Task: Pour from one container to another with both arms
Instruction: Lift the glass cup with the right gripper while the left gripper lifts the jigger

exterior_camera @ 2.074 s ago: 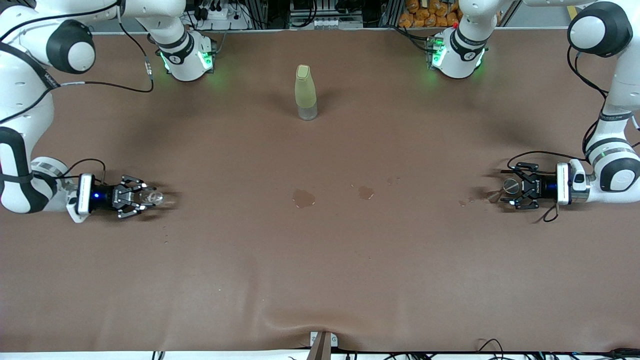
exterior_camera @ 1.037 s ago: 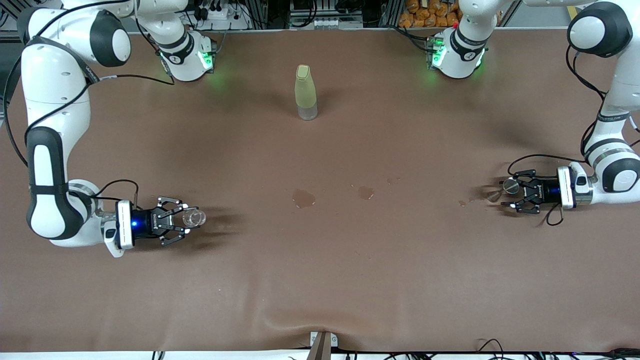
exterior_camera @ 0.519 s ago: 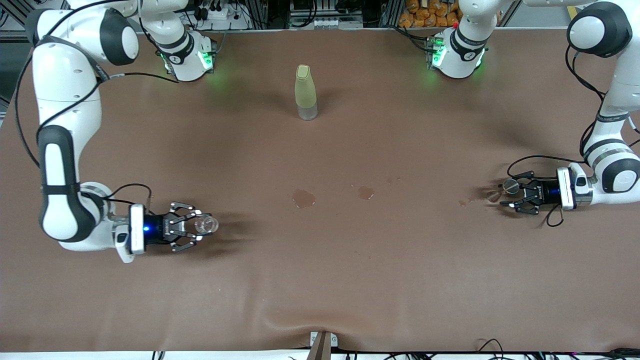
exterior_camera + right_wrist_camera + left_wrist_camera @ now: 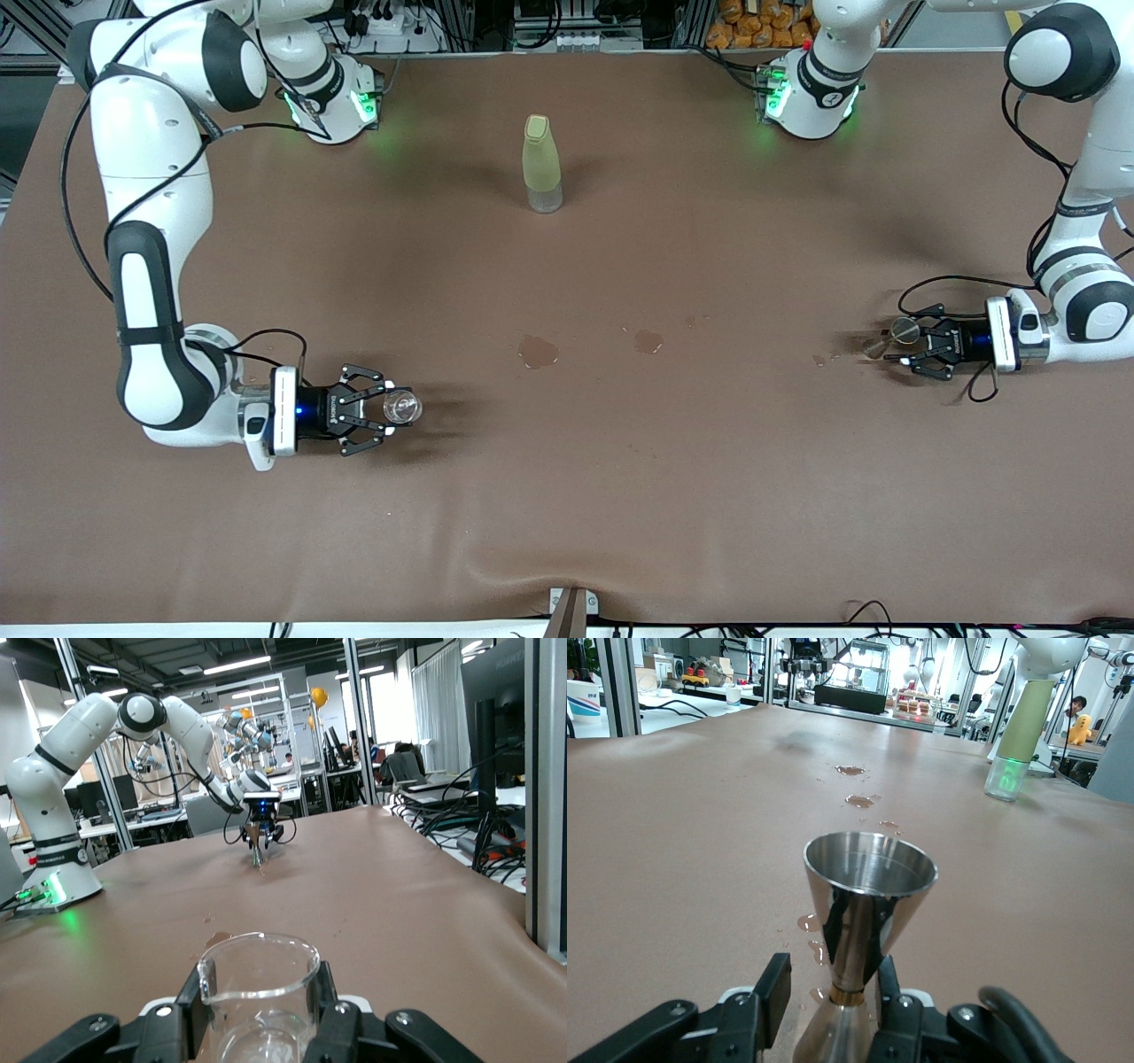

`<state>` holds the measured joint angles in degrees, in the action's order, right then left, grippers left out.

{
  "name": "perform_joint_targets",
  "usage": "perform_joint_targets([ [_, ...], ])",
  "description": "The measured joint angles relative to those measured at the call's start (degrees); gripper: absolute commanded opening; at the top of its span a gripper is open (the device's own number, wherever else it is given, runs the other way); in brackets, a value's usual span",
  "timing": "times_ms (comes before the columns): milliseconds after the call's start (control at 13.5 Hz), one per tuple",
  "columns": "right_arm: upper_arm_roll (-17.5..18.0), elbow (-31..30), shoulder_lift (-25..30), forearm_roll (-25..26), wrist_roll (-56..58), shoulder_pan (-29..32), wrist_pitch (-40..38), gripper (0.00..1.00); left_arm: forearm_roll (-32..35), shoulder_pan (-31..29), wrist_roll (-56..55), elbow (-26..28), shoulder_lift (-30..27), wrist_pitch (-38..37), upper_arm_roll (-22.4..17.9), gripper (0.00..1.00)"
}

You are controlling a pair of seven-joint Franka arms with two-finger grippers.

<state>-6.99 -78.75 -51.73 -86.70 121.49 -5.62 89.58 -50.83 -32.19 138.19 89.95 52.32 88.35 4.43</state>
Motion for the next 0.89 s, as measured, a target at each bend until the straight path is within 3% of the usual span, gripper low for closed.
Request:
perform_joint_targets([
  [593,-0.11,0.00,0.00,-3.10,-0.45,-1.36,0.85,0.21,-0.60,0.03,0.00,0.06,0.00,0.00,0.07,0.27],
  [741,-0.29,0.02,0.01,-3.12,-0.45,-1.34,0.84,0.21,-0.60,0.04,0.00,0.07,0.00,0.00,0.07,0.17],
  [889,-0.55,0.10,0.12,-3.13,-0.44,-1.18,0.84,0.18,-0.64,0.04,0.00,0.08,0.00,0.01,0.09,0.14],
])
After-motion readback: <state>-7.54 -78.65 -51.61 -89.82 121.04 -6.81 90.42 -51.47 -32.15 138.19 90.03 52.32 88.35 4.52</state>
